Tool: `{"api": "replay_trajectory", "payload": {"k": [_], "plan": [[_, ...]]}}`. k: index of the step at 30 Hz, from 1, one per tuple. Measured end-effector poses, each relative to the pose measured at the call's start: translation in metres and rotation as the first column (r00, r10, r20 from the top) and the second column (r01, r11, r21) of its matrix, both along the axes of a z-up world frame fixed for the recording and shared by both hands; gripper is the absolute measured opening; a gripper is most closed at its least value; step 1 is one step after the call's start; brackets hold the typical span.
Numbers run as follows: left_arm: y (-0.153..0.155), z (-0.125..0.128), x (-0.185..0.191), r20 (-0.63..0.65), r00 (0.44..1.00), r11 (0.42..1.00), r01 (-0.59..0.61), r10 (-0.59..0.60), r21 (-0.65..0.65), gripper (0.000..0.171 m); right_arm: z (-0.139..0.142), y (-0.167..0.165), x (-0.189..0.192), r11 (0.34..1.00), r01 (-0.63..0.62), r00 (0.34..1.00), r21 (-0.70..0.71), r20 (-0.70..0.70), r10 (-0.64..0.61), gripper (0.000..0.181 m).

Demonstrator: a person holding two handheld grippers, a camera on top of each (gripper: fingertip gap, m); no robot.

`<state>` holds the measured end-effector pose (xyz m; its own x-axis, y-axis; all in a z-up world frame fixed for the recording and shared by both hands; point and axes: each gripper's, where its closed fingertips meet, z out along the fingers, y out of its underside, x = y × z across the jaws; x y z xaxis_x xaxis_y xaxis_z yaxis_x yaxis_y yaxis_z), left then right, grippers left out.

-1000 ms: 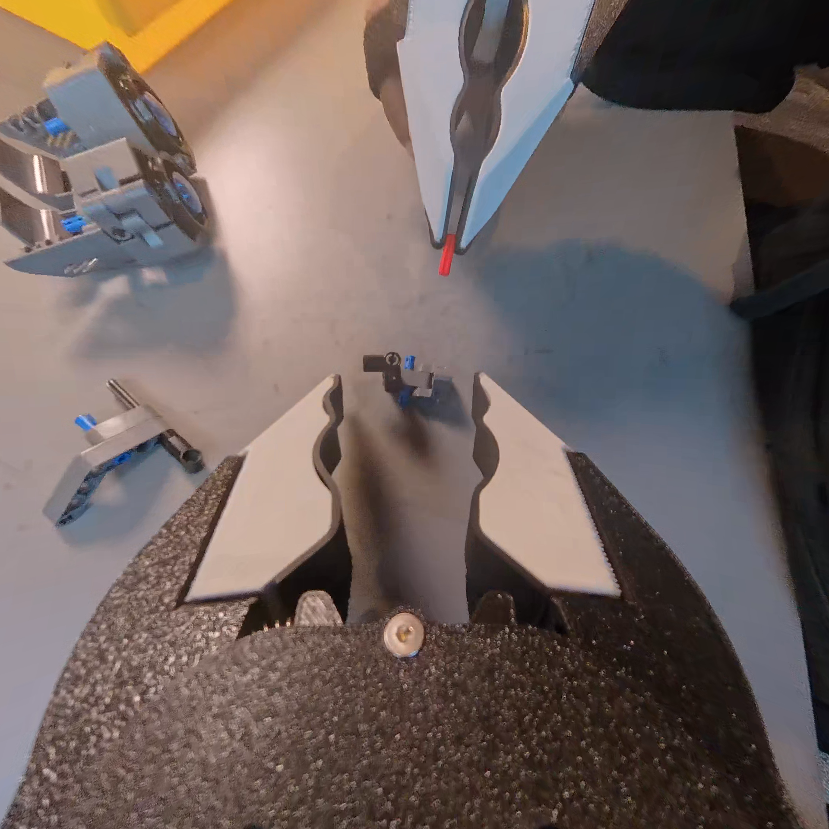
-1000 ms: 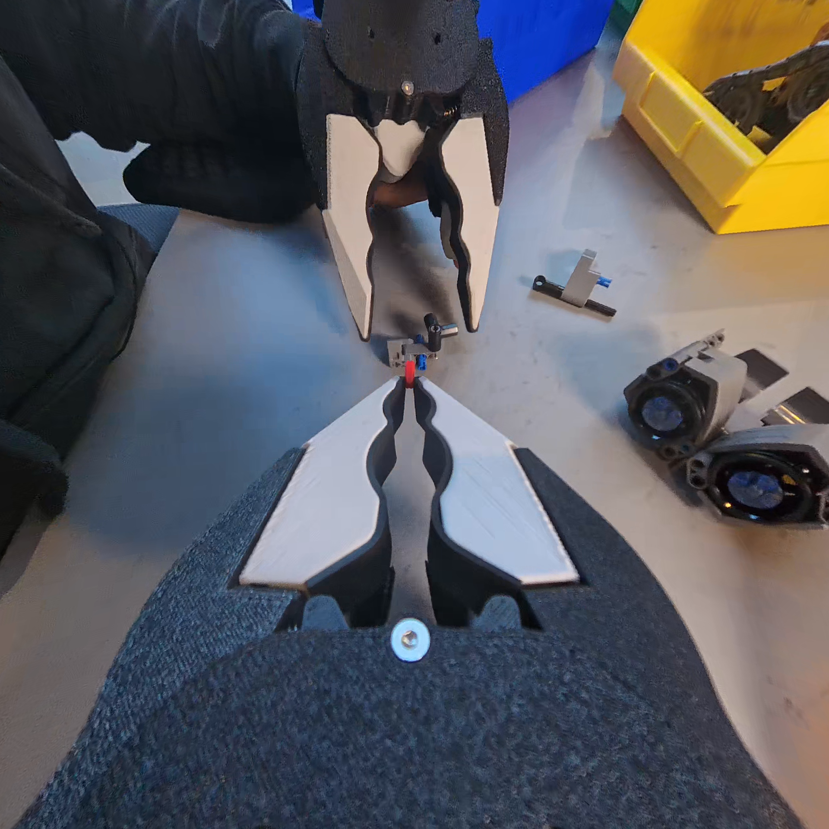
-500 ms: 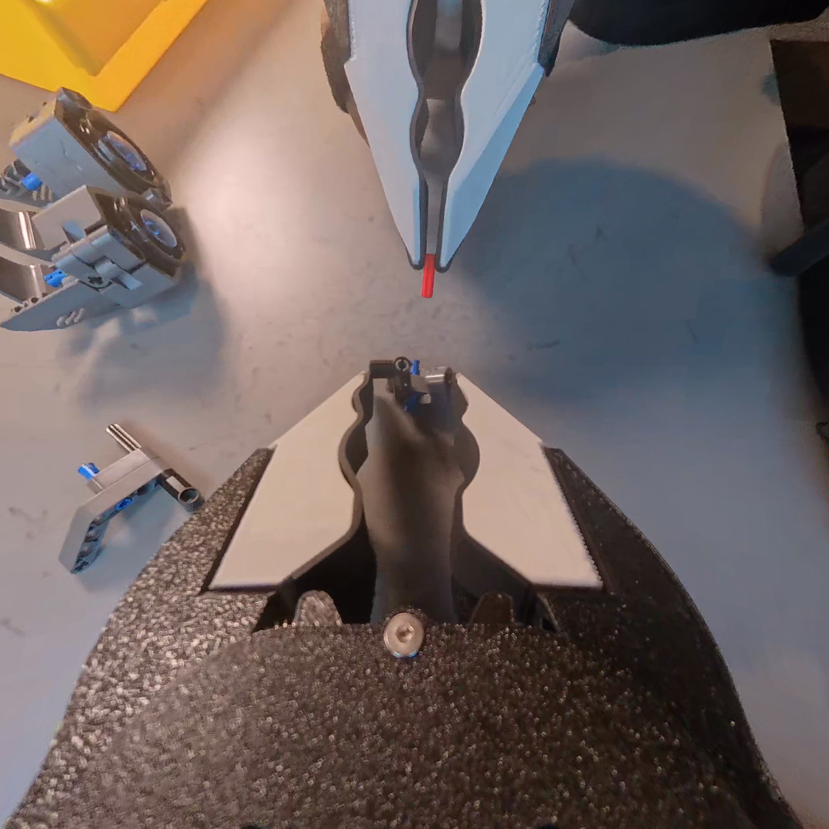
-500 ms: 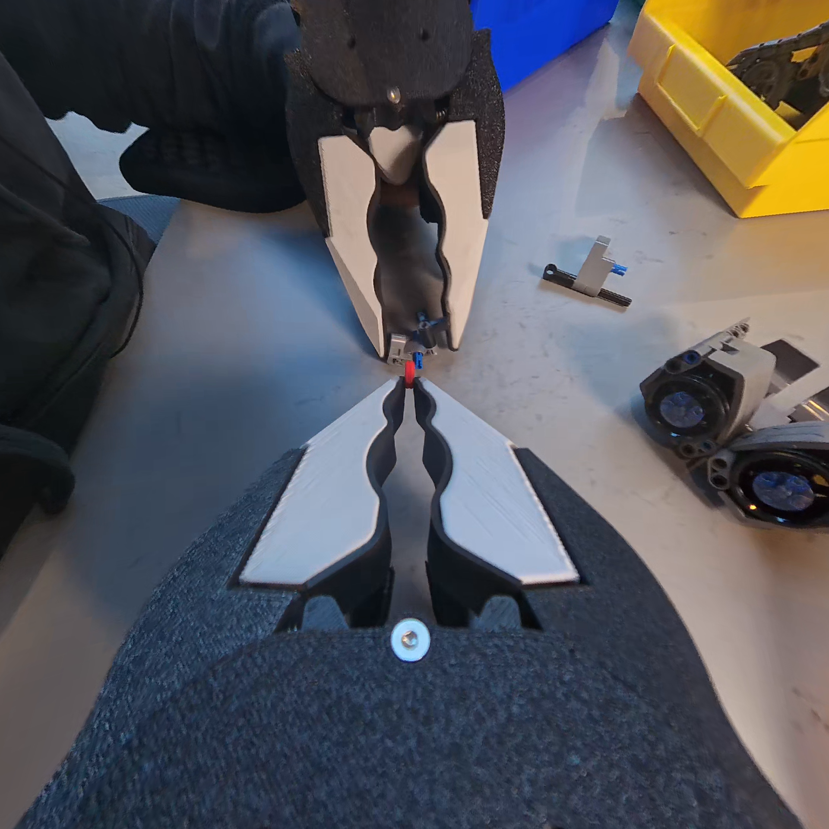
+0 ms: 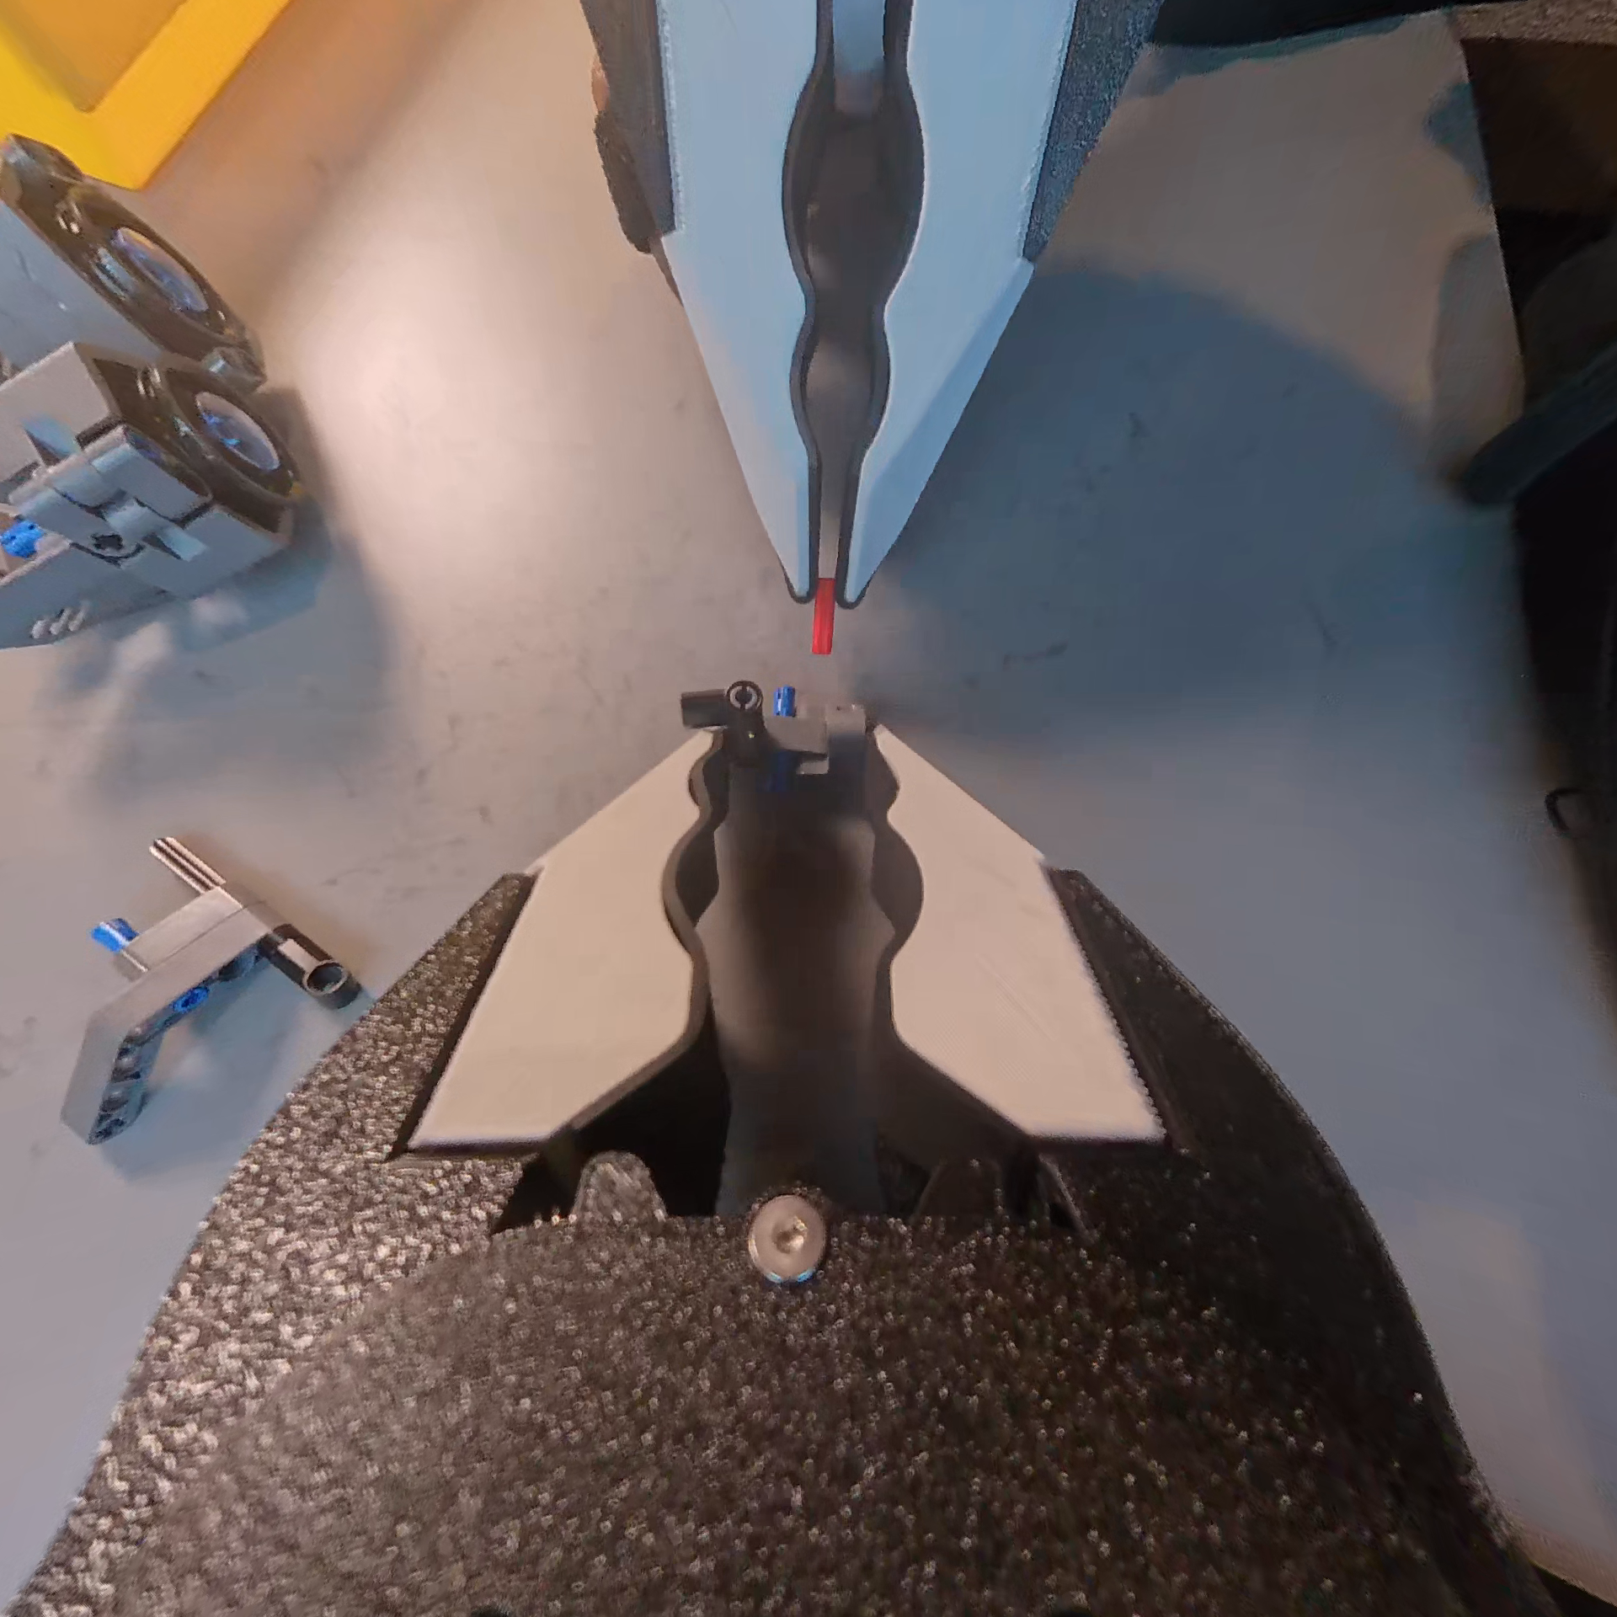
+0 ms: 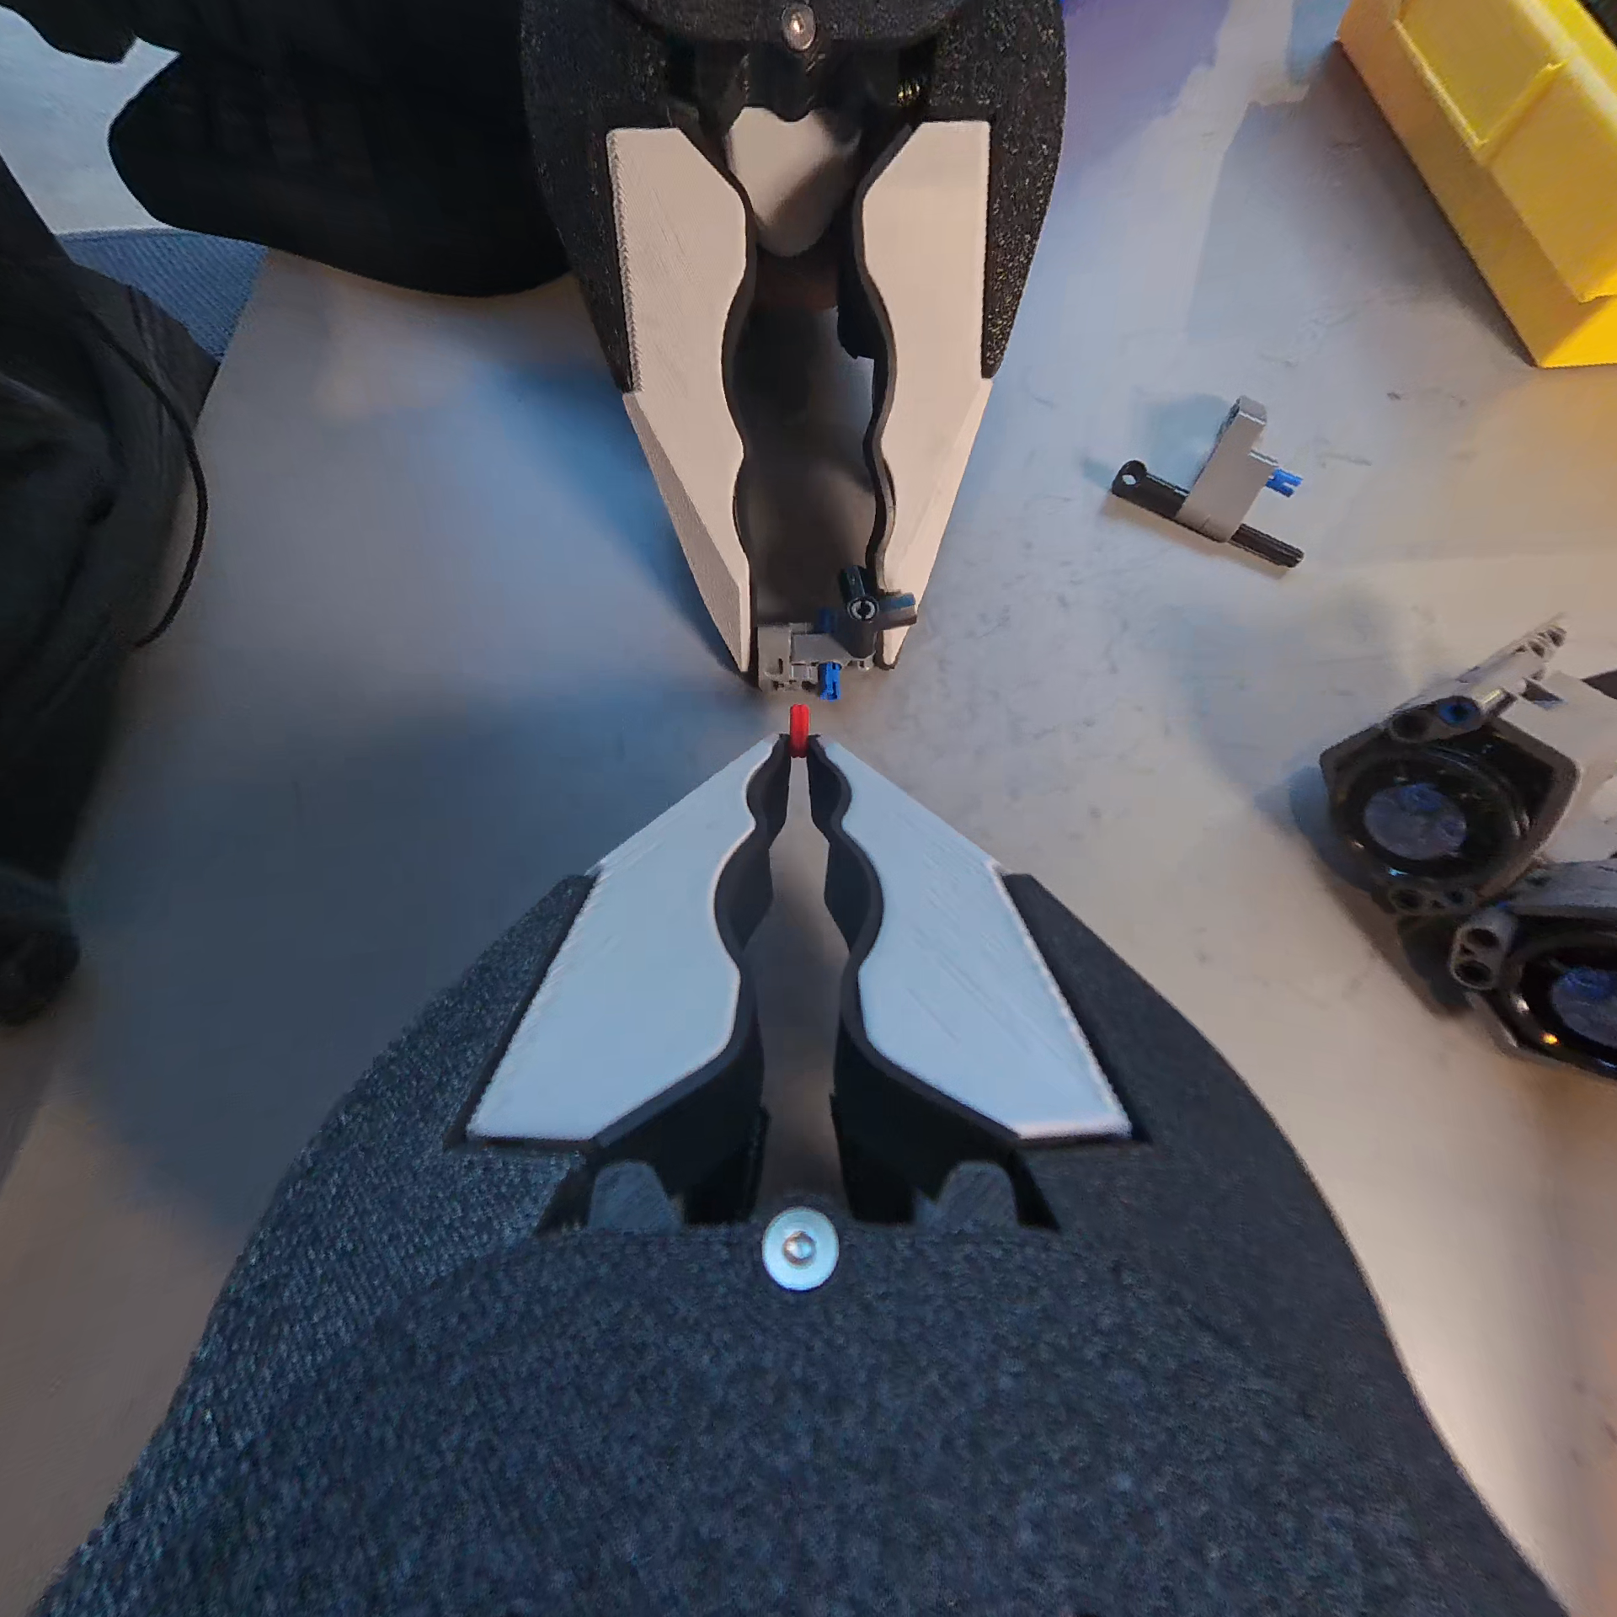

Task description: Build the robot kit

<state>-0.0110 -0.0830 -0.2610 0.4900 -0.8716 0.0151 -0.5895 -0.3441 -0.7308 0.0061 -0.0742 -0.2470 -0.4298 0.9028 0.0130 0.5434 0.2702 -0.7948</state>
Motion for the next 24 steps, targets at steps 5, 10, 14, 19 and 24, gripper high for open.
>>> {"api": "replay_trajectory", "payload": {"k": [5, 10, 14, 19, 24], "plan": [[0.0, 0.0, 0.0, 0.001, 1.0, 1.0, -0.003, 0.003, 0.011, 0.03, -0.006, -0.003, -0.008, 0.999, 0.03, 0.999, 0.011, 0.038, -0.03, 0.002], [0.0, -0.001, 0.0, -0.003, 1.0, 1.0, -0.009, 0.009, 0.016, 0.03, -0.007, -0.003, -0.011, 0.998, 0.058, 0.997, 0.009, 0.048, -0.058, 0.002], [0.0, -0.001, 0.0, -0.006, 1.0, 1.0, -0.012, 0.012, 0.022, 0.03, -0.013, -0.003, -0.009, 0.997, 0.068, 0.995, 0.037, 0.074, -0.071, 0.002], [-0.001, -0.001, -0.001, -0.008, 1.0, 1.0, -0.012, 0.012, 0.024, 0.03, -0.013, -0.004, -0.009, 0.997, 0.06, 0.996, 0.049, 0.068, -0.063, 0.002], [-0.001, -0.001, -0.001, -0.005, 1.0, 1.0, -0.012, 0.012, 0.02, 0.03, -0.011, -0.003, -0.01, 0.997, 0.047, 0.998, 0.063, 0.048, -0.05, 0.001]]}}
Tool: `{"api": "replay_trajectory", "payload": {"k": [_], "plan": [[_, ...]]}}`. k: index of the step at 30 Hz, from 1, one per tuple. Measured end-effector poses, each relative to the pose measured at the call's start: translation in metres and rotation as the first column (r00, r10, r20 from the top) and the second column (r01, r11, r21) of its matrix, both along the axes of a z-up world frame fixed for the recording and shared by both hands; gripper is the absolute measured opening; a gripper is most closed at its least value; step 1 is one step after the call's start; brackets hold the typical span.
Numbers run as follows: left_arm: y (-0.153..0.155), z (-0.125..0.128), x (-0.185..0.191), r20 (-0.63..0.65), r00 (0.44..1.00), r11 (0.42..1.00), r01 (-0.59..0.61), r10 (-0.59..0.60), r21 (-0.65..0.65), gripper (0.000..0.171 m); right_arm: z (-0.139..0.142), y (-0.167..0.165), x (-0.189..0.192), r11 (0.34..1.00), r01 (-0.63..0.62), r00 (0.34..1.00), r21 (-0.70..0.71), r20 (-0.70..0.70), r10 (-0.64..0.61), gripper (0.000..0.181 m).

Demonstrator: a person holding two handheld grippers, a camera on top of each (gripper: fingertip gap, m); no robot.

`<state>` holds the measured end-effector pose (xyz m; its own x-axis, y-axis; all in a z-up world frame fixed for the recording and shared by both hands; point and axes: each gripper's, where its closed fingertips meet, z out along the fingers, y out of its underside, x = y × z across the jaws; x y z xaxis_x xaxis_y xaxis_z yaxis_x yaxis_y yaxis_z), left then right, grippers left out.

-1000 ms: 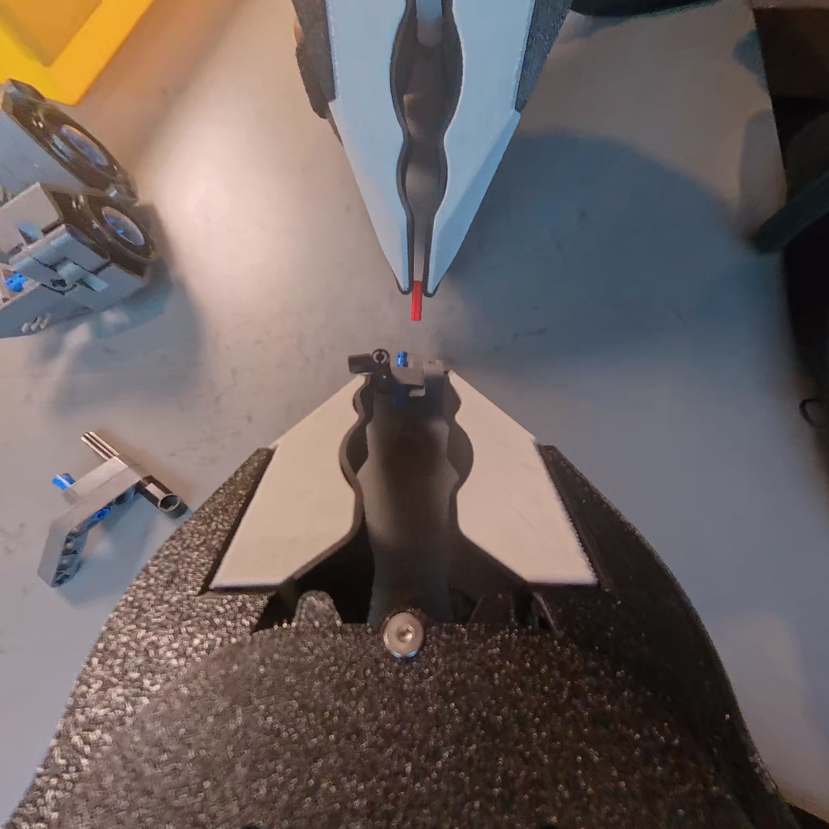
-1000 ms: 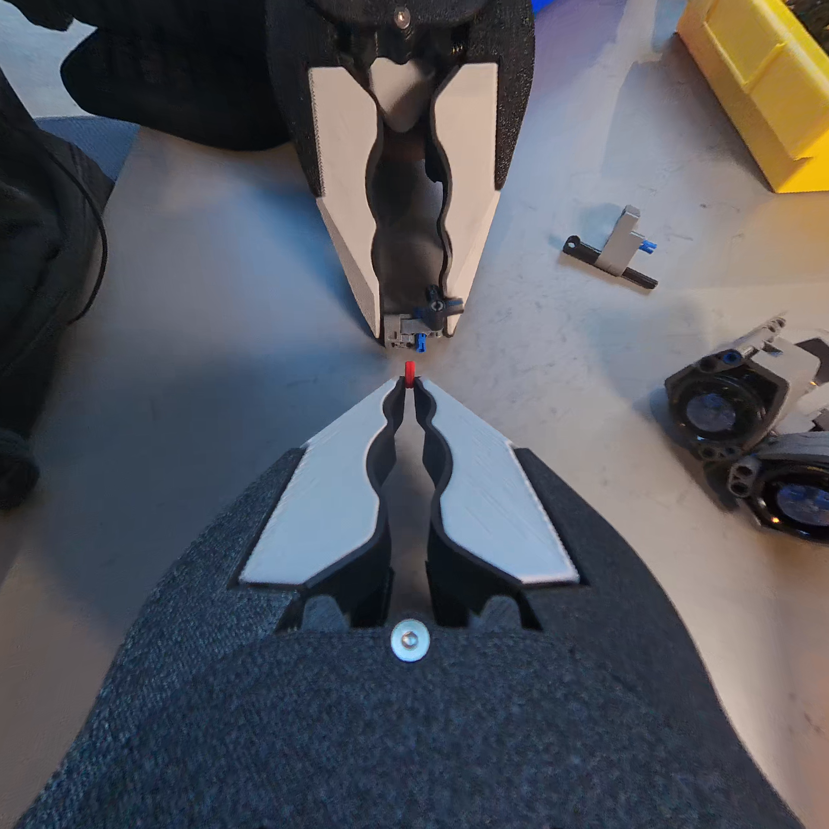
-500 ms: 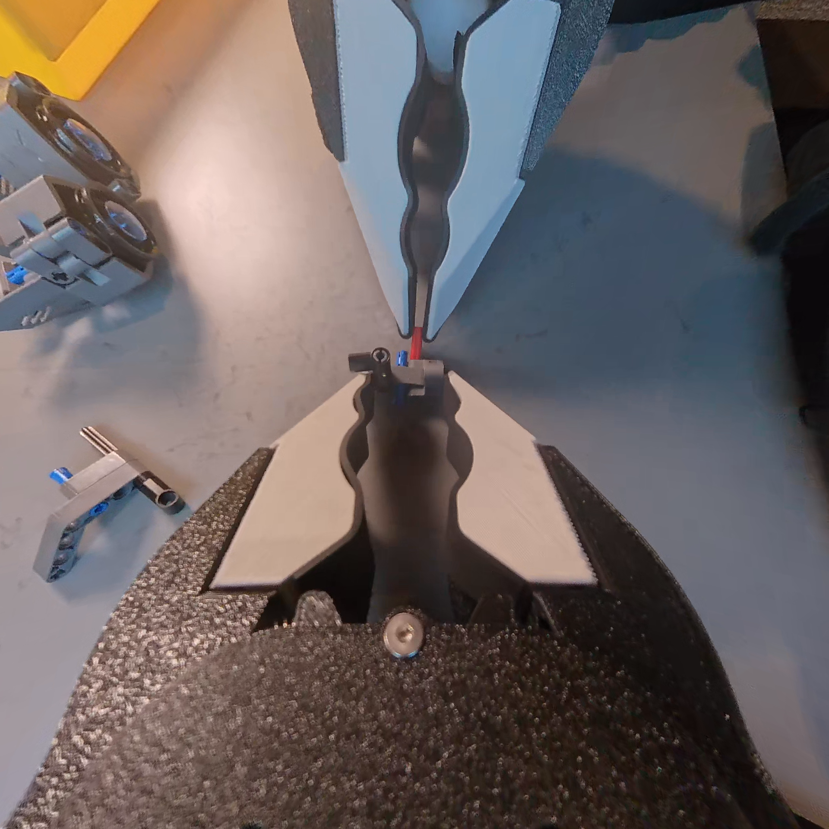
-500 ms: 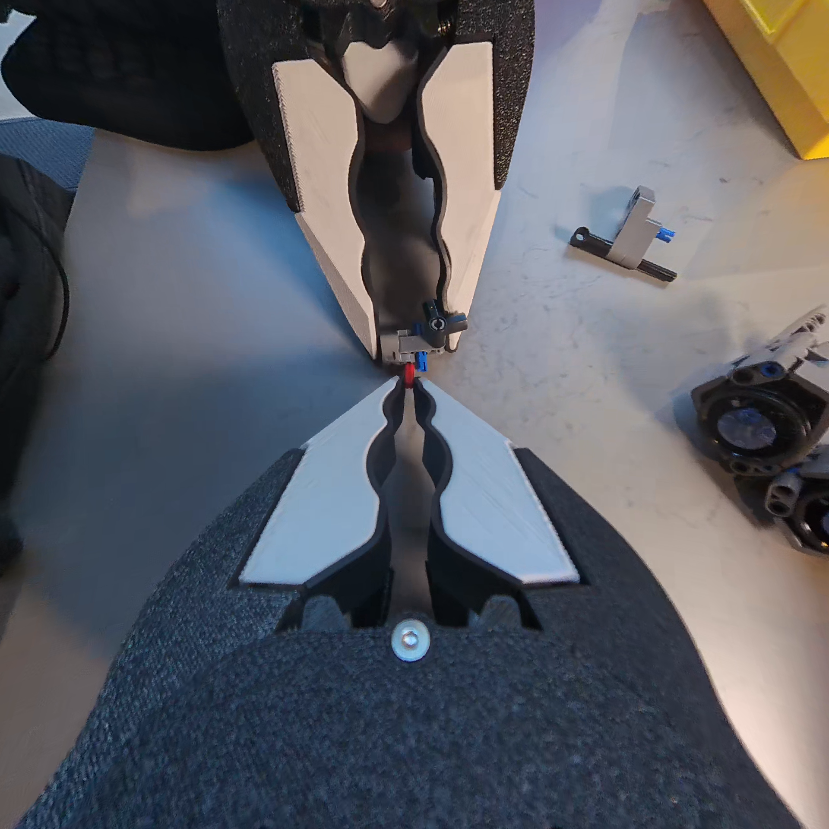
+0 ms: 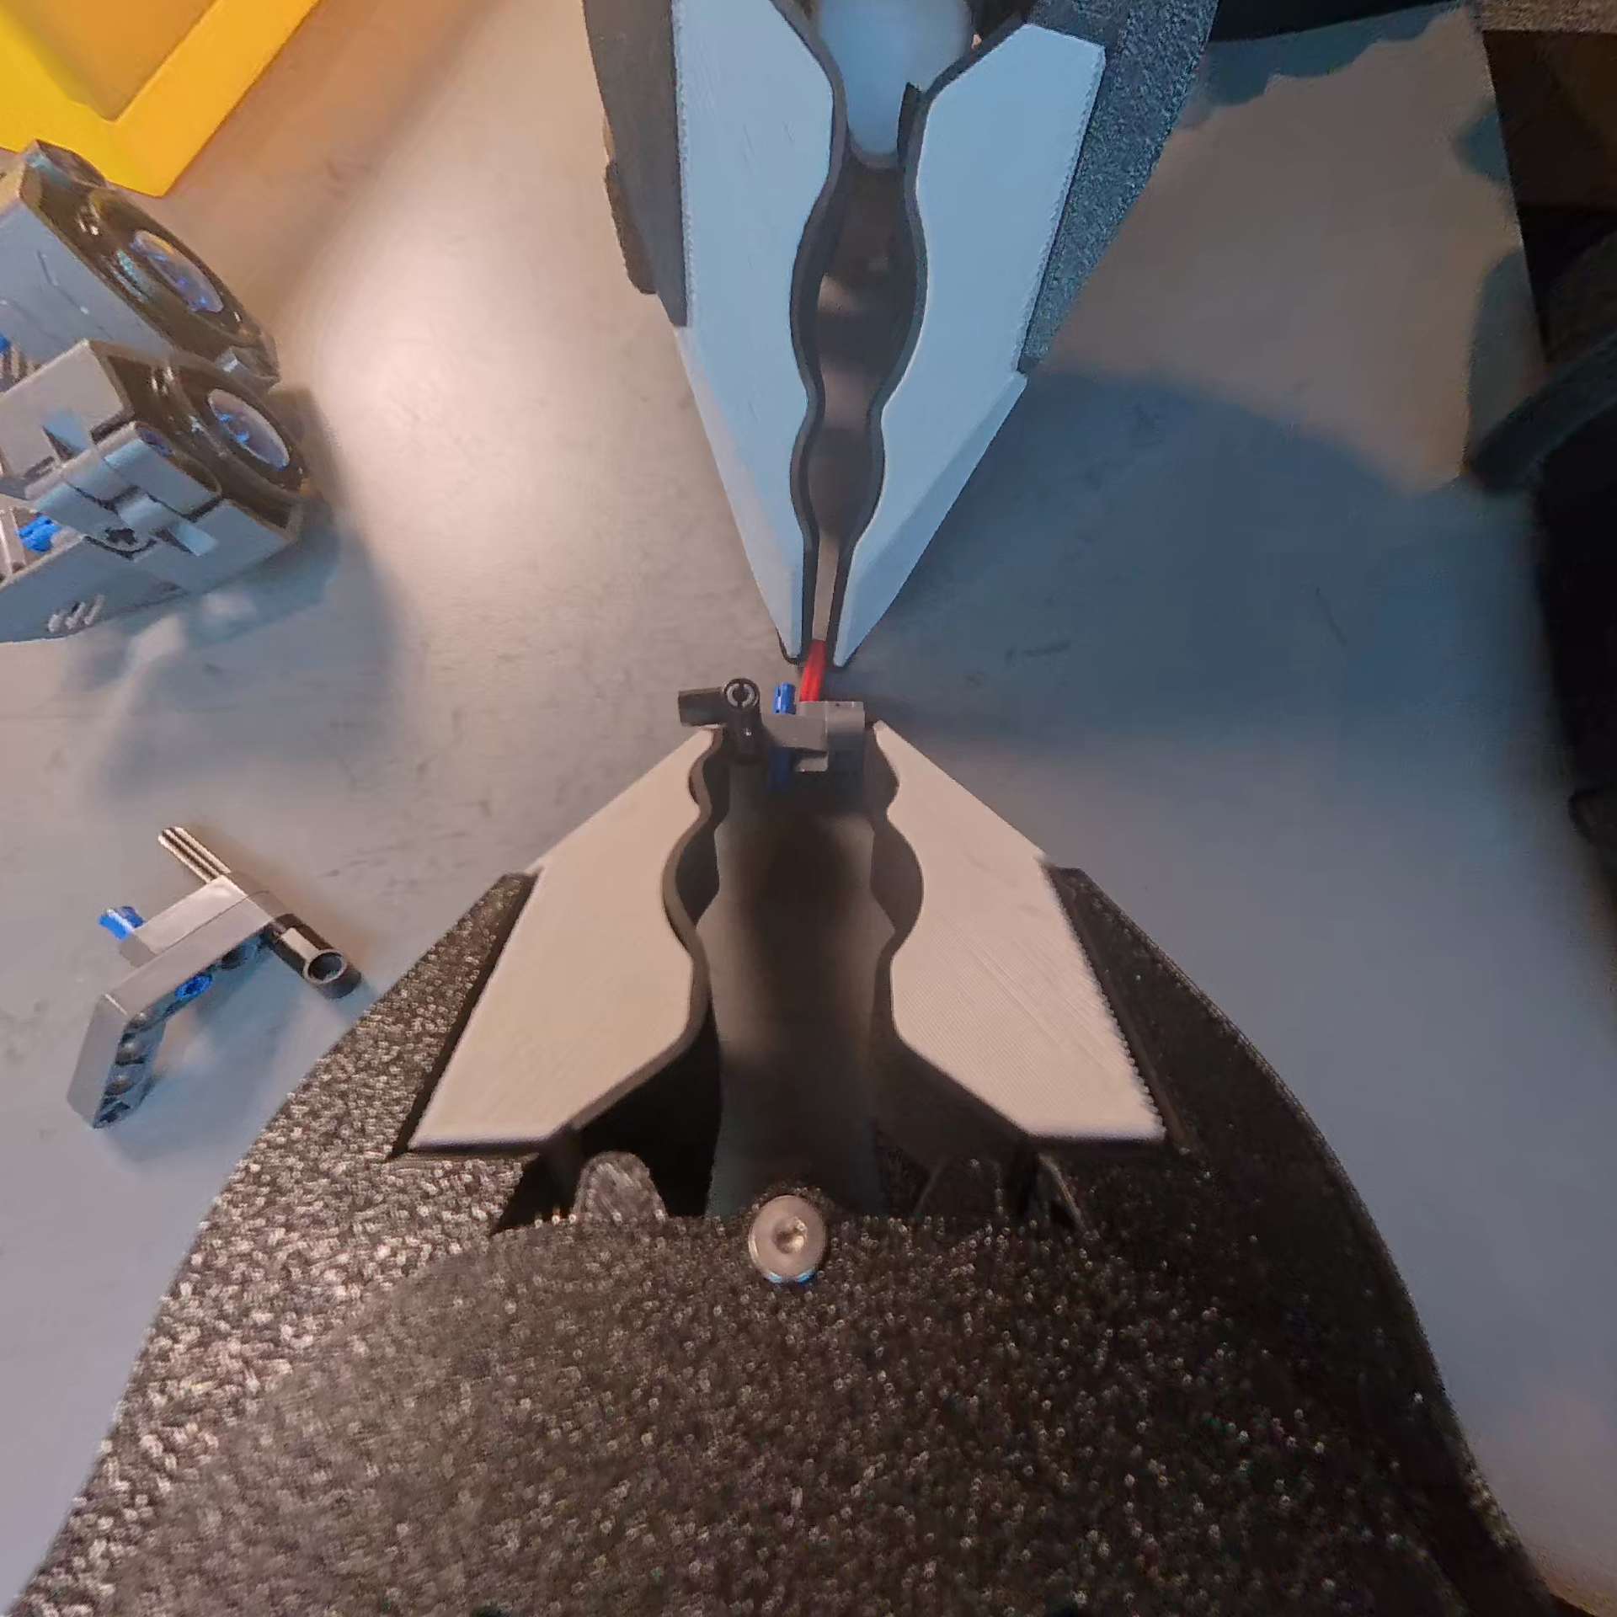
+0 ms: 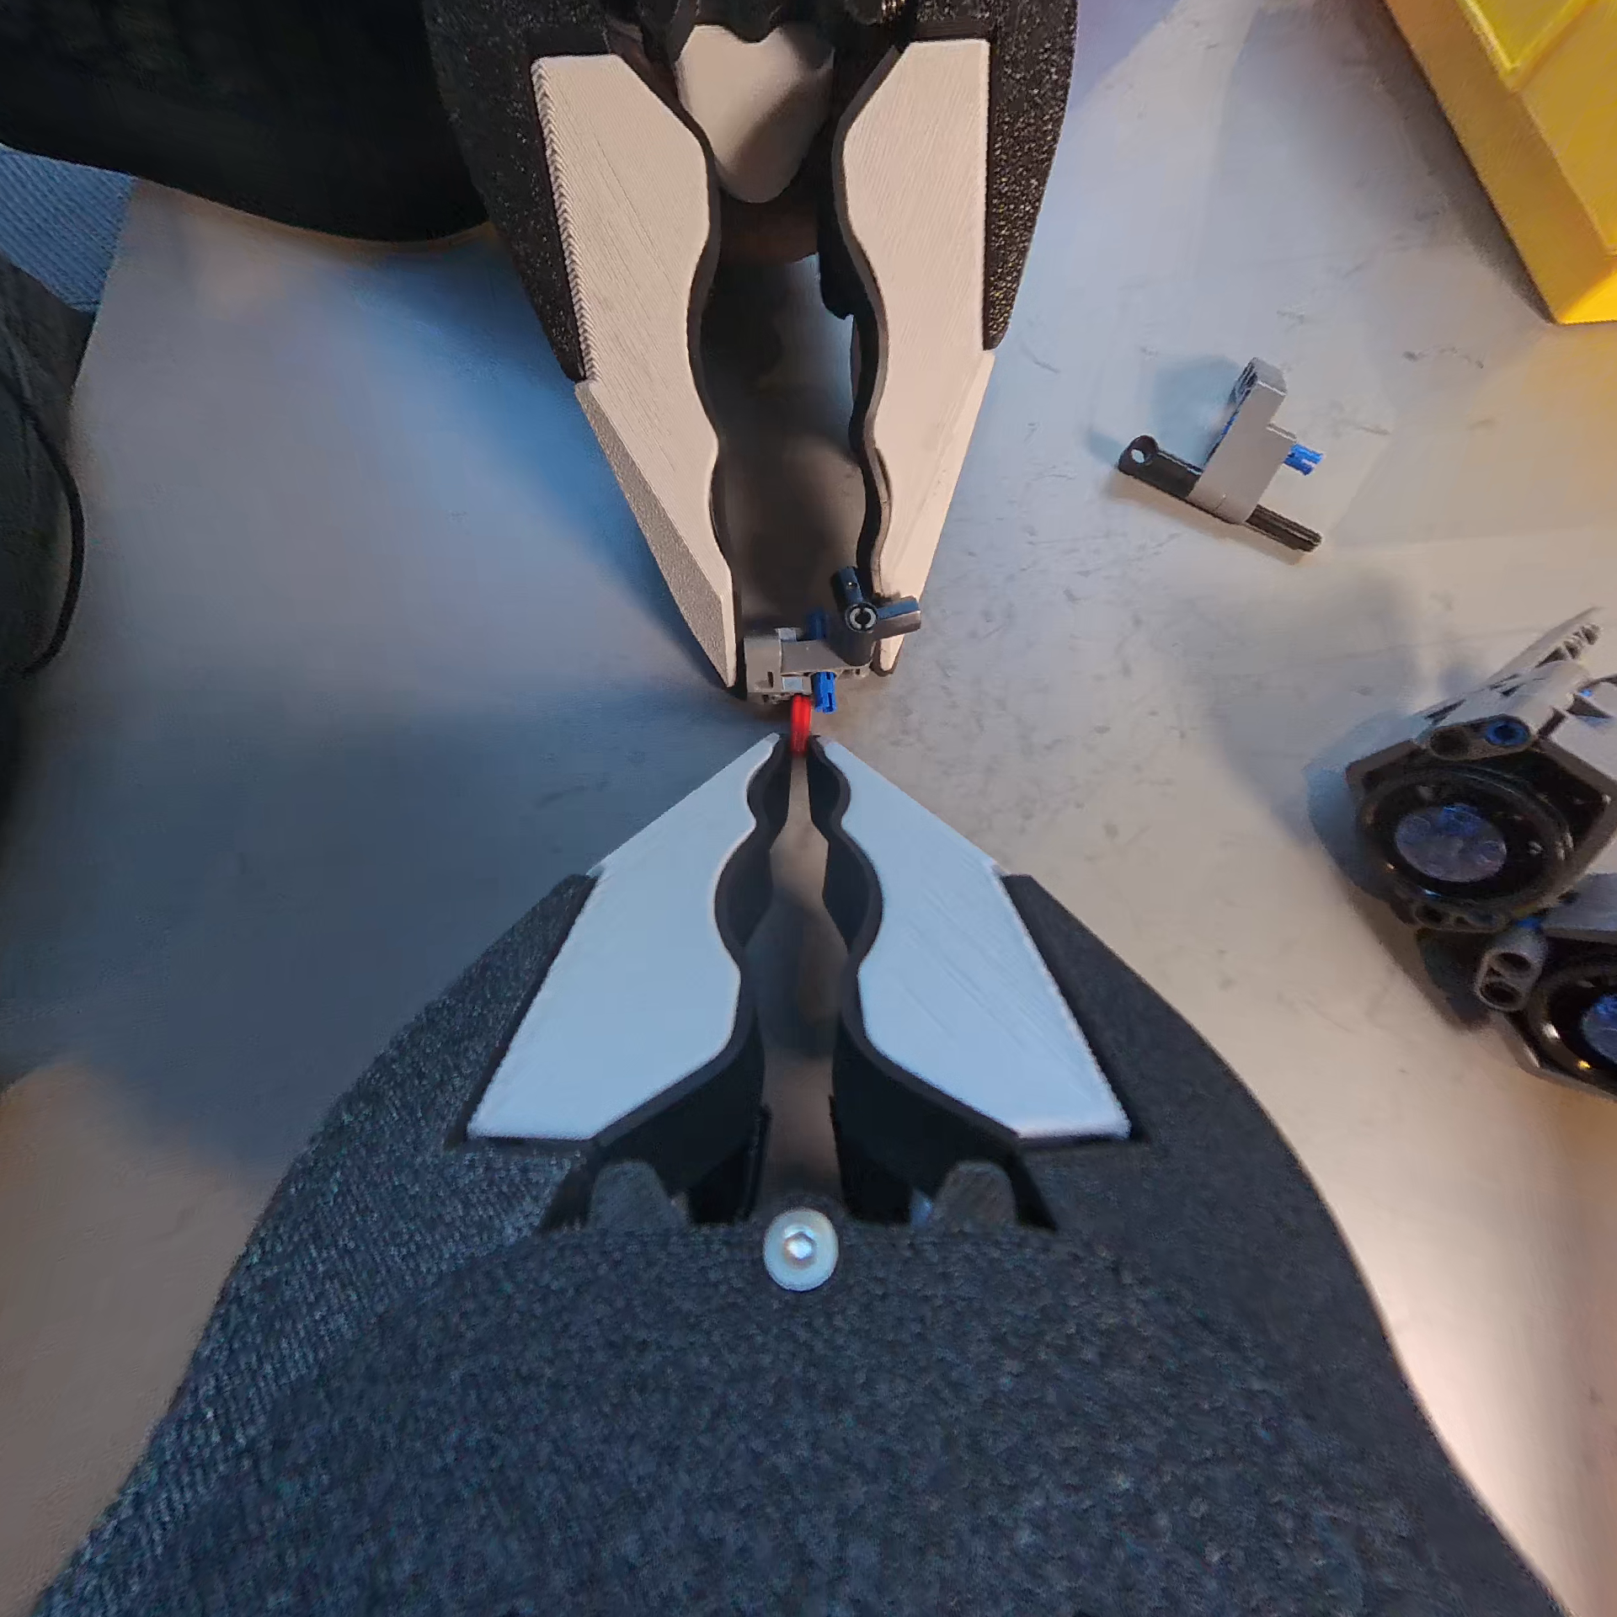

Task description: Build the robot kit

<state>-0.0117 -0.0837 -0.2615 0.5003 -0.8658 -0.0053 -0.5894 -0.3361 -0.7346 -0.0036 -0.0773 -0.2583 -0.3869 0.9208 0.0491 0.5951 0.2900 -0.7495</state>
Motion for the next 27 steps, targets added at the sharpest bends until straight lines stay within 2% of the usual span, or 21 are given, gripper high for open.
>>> {"api": "replay_trajectory", "payload": {"k": [13, 19, 27], "plan": [[-0.0004, 0.0001, 0.0, -0.004, 1.0, 1.0, 0.001, -0.001, 0.006, 0.03, -0.0013, -0.0013, 0.0003, 0.999, -0.012, 1.0, -0.034, 0.026, 0.013, 0.002], [-0.0005, 0.0001, 0.0, -0.003, 1.0, 1.0, 0.001, -0.001, 0.005, 0.03, -0.0021, -0.0014, 0.0005, 0.997, -0.072, 0.994, -0.02, 0.086, 0.074, 0.002], [-0.0006, 0.0005, -0.0001, -0.002, 1.0, 1.0, -0.011, 0.011, 0.005, 0.03, -0.0008, 0.0007, 0.001, 0.99, -0.061, 0.993, -0.125, 0.09, 0.072, 0.002]]}}
